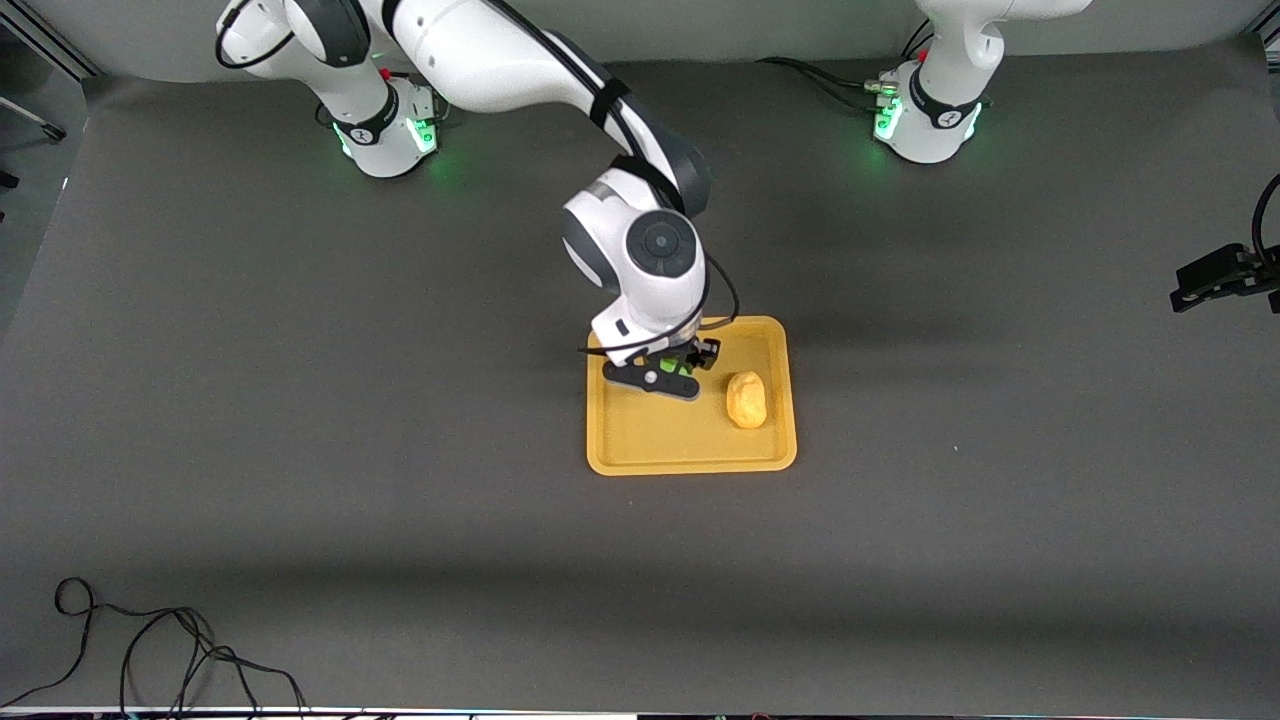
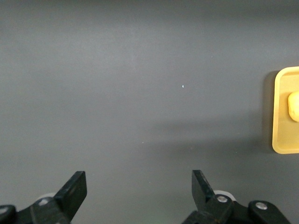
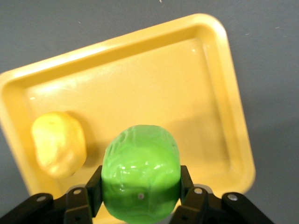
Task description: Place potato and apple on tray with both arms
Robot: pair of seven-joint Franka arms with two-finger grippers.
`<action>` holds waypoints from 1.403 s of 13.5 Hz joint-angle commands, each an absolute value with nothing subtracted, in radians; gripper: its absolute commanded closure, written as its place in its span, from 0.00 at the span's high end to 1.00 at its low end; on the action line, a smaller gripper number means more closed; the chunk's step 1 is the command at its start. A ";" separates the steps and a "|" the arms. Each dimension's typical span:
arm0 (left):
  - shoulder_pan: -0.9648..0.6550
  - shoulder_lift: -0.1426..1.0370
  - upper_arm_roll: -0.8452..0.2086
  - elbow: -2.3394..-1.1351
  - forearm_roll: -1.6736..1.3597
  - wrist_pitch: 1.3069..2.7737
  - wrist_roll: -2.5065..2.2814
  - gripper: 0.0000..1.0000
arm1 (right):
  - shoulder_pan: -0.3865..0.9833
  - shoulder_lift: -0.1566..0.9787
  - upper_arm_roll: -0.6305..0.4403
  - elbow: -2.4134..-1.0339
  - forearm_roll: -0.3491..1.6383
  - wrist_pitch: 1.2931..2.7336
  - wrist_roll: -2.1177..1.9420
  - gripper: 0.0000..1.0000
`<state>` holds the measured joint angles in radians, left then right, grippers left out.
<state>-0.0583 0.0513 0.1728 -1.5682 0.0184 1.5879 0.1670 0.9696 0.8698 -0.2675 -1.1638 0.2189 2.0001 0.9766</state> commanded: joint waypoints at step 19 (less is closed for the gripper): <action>-0.101 0.072 0.187 -1.545 0.012 1.579 0.236 1.00 | 0.927 0.645 -0.356 -1.138 0.293 1.774 0.959 1.00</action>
<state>-0.0930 0.0669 0.1769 -1.5621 0.0167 1.5870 0.2205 0.9346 0.7542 -0.3250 -1.1028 0.2810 1.8597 0.9759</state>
